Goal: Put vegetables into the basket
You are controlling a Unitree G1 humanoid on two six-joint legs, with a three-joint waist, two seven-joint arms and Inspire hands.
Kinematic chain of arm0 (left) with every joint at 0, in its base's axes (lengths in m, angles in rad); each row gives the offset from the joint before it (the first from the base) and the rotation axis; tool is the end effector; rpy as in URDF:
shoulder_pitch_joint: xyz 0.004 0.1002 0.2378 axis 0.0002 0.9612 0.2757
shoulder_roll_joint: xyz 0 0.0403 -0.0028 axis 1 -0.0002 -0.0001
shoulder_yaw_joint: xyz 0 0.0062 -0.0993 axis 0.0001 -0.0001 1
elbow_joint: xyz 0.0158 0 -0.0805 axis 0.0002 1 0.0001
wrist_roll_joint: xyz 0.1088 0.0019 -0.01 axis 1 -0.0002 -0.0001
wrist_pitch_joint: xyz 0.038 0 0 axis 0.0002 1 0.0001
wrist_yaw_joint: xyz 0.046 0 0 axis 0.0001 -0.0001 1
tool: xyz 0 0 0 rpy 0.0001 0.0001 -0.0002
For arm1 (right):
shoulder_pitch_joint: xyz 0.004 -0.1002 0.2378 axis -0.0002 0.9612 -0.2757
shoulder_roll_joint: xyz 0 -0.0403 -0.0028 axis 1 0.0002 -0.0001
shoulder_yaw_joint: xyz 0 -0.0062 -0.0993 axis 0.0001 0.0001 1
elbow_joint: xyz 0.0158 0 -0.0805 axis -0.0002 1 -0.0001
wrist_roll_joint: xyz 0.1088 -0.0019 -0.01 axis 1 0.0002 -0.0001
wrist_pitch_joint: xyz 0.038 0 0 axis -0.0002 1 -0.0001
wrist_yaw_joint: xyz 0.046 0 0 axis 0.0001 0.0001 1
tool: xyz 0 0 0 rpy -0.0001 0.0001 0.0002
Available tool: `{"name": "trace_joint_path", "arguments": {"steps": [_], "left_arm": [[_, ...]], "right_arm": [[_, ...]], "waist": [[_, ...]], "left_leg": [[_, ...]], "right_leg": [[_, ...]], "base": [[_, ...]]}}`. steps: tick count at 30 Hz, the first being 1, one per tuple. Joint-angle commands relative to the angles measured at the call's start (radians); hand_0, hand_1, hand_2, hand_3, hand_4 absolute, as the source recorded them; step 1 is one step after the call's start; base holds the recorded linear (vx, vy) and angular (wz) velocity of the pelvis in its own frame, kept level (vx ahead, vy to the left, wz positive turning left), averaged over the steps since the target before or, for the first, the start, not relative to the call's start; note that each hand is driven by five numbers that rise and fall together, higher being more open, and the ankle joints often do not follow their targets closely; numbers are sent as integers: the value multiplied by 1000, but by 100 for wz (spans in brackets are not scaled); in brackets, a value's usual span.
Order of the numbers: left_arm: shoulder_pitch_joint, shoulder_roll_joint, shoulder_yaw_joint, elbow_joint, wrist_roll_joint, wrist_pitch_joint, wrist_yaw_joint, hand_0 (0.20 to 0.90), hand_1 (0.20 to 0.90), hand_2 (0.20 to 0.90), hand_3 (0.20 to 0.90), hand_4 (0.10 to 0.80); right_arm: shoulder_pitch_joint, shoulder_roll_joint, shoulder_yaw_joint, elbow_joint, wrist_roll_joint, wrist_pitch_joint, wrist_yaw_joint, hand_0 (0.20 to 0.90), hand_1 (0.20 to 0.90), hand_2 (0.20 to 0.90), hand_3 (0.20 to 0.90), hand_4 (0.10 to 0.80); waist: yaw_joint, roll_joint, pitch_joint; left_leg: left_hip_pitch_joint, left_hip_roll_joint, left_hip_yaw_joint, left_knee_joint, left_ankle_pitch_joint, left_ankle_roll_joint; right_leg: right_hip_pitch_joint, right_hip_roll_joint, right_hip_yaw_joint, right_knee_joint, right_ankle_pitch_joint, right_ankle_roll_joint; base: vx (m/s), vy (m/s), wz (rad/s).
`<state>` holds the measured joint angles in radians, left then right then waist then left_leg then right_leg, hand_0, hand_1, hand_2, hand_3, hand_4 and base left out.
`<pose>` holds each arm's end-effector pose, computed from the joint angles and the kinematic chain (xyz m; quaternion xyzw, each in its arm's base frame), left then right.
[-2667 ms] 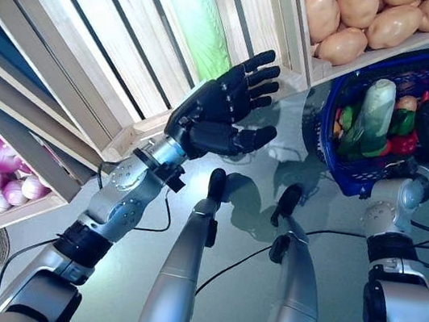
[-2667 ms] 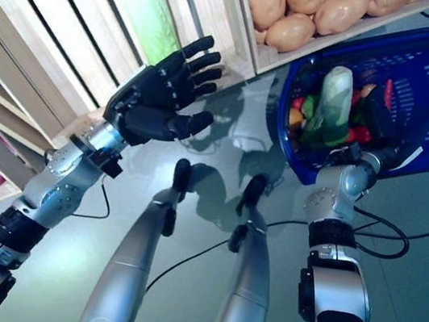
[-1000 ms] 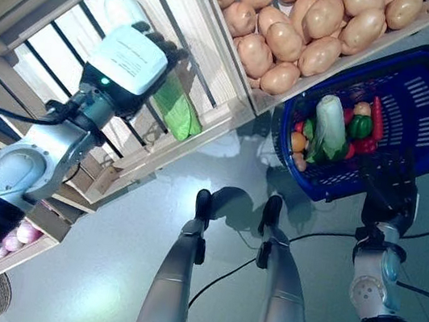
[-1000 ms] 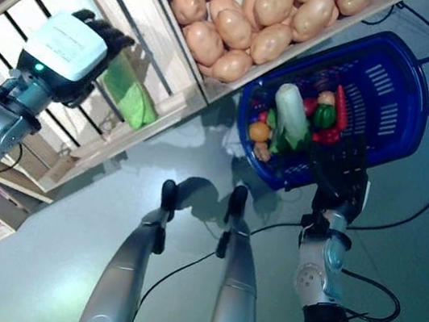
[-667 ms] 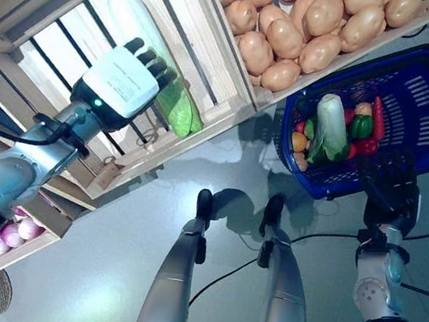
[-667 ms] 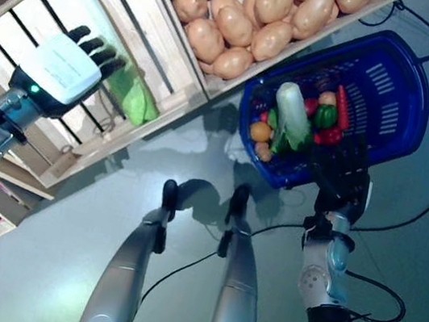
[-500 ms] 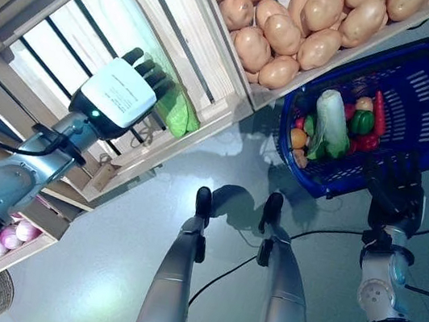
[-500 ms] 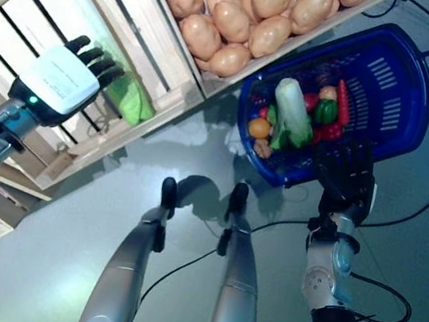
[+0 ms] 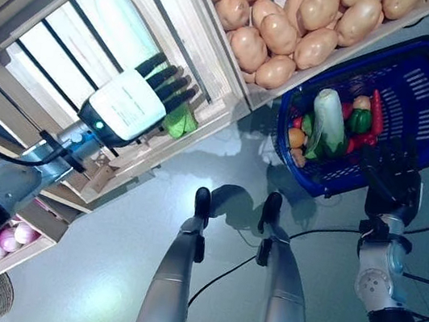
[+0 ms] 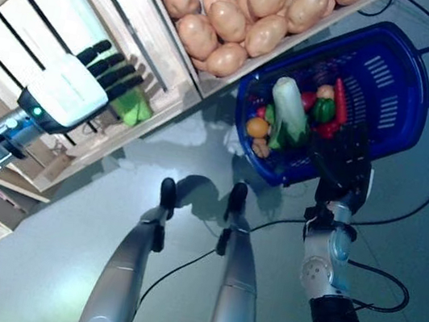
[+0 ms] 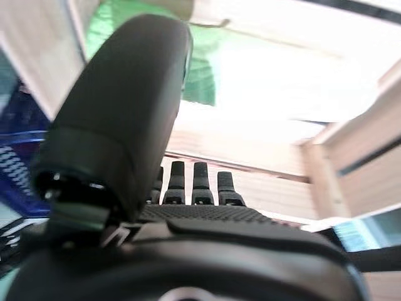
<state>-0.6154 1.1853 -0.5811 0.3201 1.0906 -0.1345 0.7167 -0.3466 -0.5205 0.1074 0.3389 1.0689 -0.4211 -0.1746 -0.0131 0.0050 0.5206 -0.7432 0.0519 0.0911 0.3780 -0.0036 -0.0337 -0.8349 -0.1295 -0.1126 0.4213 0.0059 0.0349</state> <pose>0.2798 0.2918 0.1790 0.8521 -0.3651 0.0342 0.3735 0.2715 -0.2425 0.1034 0.2717 -0.1707 -0.1307 0.9381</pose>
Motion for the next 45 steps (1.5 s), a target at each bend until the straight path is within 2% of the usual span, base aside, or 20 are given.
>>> {"name": "trace_joint_path", "arguments": {"steps": [1,7,13,20,32,40,41,43,45], "left_arm": [[-100,-15,60,-9,0,16,98,900,900,900,900,800],[-167,-42,-15,39,37,-30,43,900,900,900,900,800],[-204,-74,-83,91,22,18,-16,900,900,900,900,800],[-219,-118,-115,129,12,87,-26,900,900,900,900,800],[-224,-179,-96,186,31,174,-17,900,900,900,900,800],[-181,-206,-39,242,-24,236,91,900,900,900,900,800],[-179,-209,-36,246,-22,238,95,632,632,632,632,621],[-171,-227,-19,268,-14,240,118,300,300,300,300,400],[-169,-243,-12,283,-8,247,137,300,300,300,300,400]], "right_arm": [[-25,-89,-21,-96,-36,-56,-2,900,900,900,900,800],[-53,-80,-15,-96,-49,-45,-10,900,900,900,900,800],[-73,-78,2,-95,-56,-46,-21,900,900,900,900,800],[-76,-74,-3,-100,-38,-49,-24,900,900,900,900,800],[-76,-60,-28,-123,-120,-36,-39,900,900,900,900,800],[-60,-55,-57,-128,-125,-39,-46,900,900,900,900,800],[-59,-53,-58,-128,-126,-39,-44,900,900,900,900,800],[-60,-43,-64,-130,-132,-35,-44,900,900,900,900,800],[-62,-37,-68,-131,-131,-32,-45,900,900,900,900,800]], "waist": [[-17,35,-1],[-25,30,-1],[-31,25,-1],[-33,19,-1],[-30,8,-1],[-22,-5,-1],[-22,-6,-1],[-21,-12,-1],[-21,-16,-1]], "left_leg": [[-44,12,-11,13,30,-62],[-65,17,-12,4,42,-63],[-78,22,-12,-2,44,-64],[-91,23,-17,-1,40,-65],[-143,24,-38,31,27,-64],[-185,24,-58,58,20,-61],[-187,23,-59,59,20,-61],[-193,22,-65,62,17,-61],[-197,22,-67,62,16,-61]], "right_leg": [[58,9,-6,31,-48,32],[32,16,-1,25,-34,35],[18,18,2,20,-29,42],[6,20,4,21,-33,46],[-50,10,0,61,-42,47],[-91,5,-6,97,-47,49],[-93,6,-5,99,-47,49],[-99,5,-6,105,-47,50],[-105,6,-6,108,-47,51]], "base": [[-8,13,-3],[-9,3,-1],[0,0,0],[4,-1,0],[-4,-1,1],[-17,-16,6],[0,0,0],[-15,-6,0],[0,0,0]]}}
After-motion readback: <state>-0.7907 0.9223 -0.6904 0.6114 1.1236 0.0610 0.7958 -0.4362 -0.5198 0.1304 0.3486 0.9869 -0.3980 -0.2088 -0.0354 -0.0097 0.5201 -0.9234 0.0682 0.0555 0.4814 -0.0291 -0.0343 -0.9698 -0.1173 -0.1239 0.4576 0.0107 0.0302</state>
